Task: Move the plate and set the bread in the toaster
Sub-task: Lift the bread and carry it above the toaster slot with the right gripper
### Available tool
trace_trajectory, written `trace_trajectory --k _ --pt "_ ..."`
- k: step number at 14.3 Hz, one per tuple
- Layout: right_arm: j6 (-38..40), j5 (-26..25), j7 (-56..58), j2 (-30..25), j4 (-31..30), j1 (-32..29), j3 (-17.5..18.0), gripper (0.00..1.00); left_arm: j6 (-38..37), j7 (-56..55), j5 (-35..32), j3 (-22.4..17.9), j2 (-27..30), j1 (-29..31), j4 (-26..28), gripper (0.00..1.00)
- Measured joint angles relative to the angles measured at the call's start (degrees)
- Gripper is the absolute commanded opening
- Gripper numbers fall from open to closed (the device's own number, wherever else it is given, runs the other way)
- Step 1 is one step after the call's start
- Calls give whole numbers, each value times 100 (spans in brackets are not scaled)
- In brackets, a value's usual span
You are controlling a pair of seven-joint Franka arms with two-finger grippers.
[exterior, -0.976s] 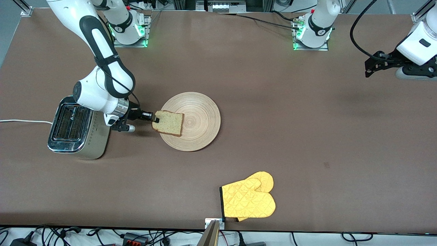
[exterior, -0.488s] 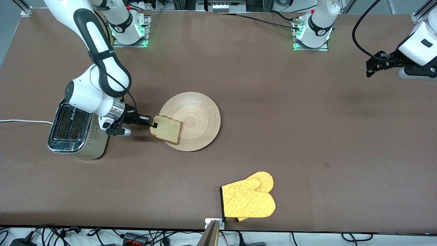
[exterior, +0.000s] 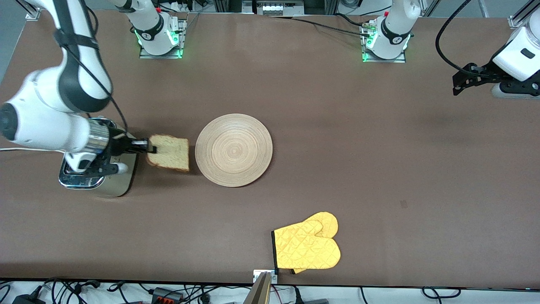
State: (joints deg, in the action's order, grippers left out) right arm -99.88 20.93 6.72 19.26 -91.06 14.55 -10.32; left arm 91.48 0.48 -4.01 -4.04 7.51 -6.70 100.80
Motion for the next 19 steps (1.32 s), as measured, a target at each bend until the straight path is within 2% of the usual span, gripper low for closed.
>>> trace_trajectory --k 4,6,8,13,19 --pt "1137 -1765 -6 -3 853 -83 -12 0 0 0 0 2 -2 -1 0 100" --pt "1395 -2624 84 17 1080 -108 -13 0 -1 0 0 2 -5 -1 0 100" --pt "1516 -3211 172 61 1271 -137 -14 0 -1 0 0 2 -12 -1 0 100" --pt "1681 -3440 180 270 1602 -222 -138 0 -6 0 0 15 -28 -3 -35 100" --pt "1871 -3919 178 963 1948 -203 -249 0 -28 0 0 66 -44 -10 -72 100"
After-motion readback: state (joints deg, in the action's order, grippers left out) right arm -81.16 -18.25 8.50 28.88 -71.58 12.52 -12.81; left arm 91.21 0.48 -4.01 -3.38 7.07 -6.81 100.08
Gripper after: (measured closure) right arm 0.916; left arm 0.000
